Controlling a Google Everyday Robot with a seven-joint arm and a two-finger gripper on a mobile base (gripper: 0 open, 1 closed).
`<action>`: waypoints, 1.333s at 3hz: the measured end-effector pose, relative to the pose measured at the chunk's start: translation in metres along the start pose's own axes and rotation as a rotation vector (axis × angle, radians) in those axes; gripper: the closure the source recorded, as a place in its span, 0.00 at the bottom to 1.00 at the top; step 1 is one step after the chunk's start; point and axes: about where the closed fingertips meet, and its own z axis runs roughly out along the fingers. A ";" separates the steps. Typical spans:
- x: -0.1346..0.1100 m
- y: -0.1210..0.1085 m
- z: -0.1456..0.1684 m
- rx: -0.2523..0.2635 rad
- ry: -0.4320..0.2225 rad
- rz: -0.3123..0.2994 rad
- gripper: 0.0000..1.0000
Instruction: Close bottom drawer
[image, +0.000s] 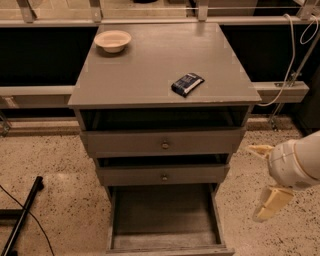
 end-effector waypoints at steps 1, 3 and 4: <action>-0.010 -0.008 0.057 -0.040 -0.061 -0.053 0.00; 0.007 0.002 0.231 -0.096 -0.222 -0.154 0.00; 0.014 0.014 0.262 -0.136 -0.263 -0.134 0.00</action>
Offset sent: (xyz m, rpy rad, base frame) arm 0.1003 0.1230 -0.2721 0.1294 -0.1918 0.2353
